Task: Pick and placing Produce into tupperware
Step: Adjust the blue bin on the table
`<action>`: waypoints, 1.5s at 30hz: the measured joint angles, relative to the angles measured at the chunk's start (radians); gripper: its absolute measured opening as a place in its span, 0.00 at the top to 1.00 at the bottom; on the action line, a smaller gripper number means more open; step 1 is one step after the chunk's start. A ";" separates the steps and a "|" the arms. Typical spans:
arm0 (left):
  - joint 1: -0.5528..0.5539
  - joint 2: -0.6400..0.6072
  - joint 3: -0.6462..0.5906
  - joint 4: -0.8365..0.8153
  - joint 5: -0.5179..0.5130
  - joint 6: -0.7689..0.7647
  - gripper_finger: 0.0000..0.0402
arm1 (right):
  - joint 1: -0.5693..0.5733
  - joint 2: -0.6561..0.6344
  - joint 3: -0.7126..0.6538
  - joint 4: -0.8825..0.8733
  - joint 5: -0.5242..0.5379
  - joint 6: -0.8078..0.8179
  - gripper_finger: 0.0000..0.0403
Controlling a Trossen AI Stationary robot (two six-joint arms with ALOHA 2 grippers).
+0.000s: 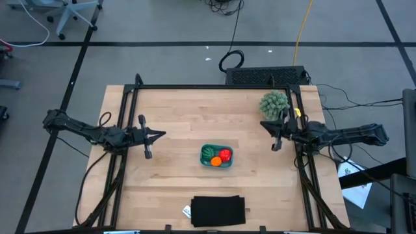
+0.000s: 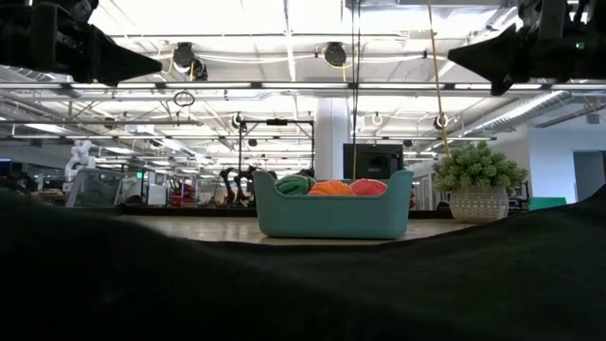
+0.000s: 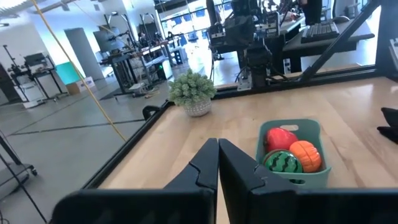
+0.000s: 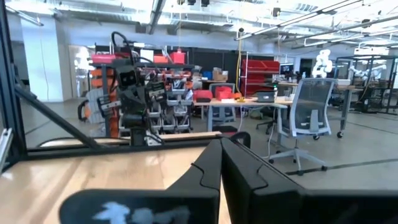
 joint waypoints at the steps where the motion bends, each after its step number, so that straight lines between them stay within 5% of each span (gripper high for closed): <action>1: 0.001 0.000 0.000 -0.003 0.000 -0.002 0.96 | 0.000 -0.001 -0.007 0.005 0.000 -0.002 1.00; 26: 0.050 0.035 0.000 -0.078 -0.079 -0.155 0.96 | 0.000 -0.018 -0.071 0.045 -0.085 -0.060 1.00; 45: 0.337 0.713 0.105 0.389 0.278 -0.166 0.96 | 0.000 -0.018 -0.073 0.026 -0.080 -0.052 1.00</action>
